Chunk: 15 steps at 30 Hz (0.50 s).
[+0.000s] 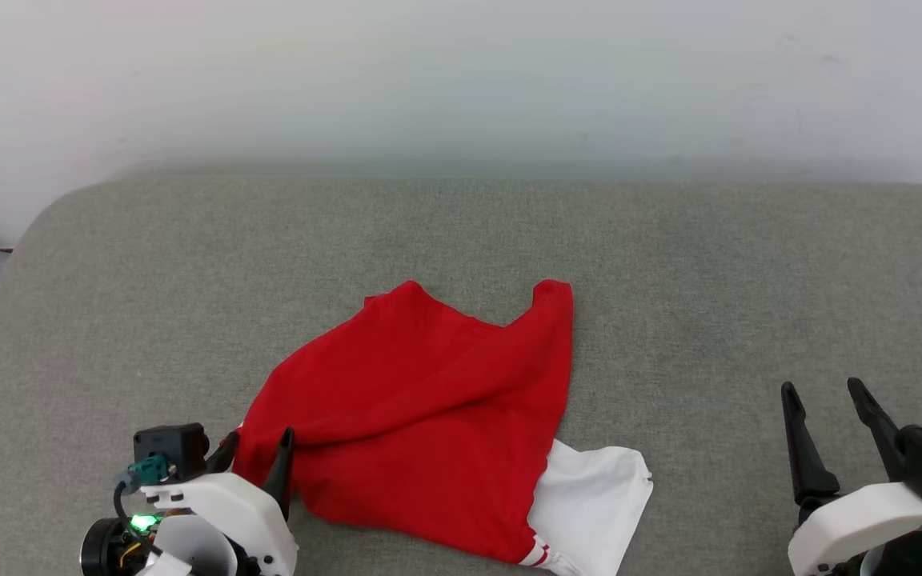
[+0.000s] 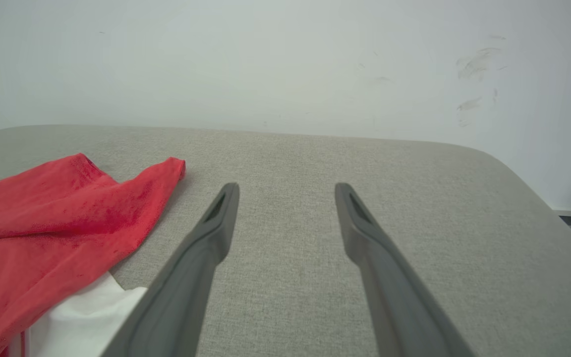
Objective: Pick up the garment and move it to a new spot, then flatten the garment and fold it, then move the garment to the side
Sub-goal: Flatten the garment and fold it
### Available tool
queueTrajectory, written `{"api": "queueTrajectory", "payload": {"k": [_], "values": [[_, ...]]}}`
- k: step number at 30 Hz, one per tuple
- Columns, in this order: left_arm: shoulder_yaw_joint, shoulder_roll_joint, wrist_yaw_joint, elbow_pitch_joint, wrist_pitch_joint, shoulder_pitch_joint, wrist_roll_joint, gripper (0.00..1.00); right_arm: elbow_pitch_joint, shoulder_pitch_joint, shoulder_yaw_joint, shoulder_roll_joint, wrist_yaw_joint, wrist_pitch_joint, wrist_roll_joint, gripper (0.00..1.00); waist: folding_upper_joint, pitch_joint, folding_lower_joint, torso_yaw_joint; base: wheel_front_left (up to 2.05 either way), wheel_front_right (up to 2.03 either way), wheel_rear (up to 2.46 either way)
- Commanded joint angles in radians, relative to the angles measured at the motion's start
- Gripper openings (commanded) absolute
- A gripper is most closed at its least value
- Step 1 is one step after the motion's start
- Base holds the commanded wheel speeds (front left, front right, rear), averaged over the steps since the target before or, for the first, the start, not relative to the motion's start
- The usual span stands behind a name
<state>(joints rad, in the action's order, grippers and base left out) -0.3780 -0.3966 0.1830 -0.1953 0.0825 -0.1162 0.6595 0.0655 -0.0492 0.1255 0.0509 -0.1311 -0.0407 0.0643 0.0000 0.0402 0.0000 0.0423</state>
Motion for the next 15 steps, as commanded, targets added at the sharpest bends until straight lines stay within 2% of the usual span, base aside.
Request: {"api": "queueTrajectory", "payload": {"k": [1, 2, 6, 10, 15], "values": [[0.005, 0.006, -0.004, 0.005, -0.023, 0.014, -0.006, 1.00, 0.003, -0.013, -0.003, -0.001, 0.001, -0.002, -0.005, 1.00, 0.0000, -0.015, 0.0000, -0.001, 0.00, 0.00, 0.00], [0.009, 0.010, -0.008, 0.029, -0.106, 0.036, -0.027, 1.00, 0.005, -0.022, -0.009, -0.001, 0.001, -0.008, -0.006, 1.00, 0.0000, -0.038, 0.0000, -0.005, 0.00, 0.00, 0.00], [0.013, 0.011, -0.012, 0.071, -0.211, 0.061, -0.058, 1.00, 0.012, -0.033, -0.014, -0.001, 0.001, -0.014, -0.006, 1.00, 0.0000, -0.055, 0.0000, -0.008, 0.00, 0.00, 0.00], [0.005, 0.027, -0.004, 0.113, -0.281, 0.077, -0.085, 1.00, 0.015, -0.040, -0.016, -0.001, 0.001, -0.019, -0.010, 1.00, 0.0000, -0.063, 0.0000, -0.010, 0.00, 0.00, 0.00], [-0.008, 0.045, 0.007, 0.160, -0.317, 0.092, -0.120, 1.00, 0.011, -0.051, -0.018, -0.001, 0.001, -0.040, -0.010, 1.00, 0.0000, -0.067, 0.0000, -0.008, 0.00, 0.00, 0.00]]}}
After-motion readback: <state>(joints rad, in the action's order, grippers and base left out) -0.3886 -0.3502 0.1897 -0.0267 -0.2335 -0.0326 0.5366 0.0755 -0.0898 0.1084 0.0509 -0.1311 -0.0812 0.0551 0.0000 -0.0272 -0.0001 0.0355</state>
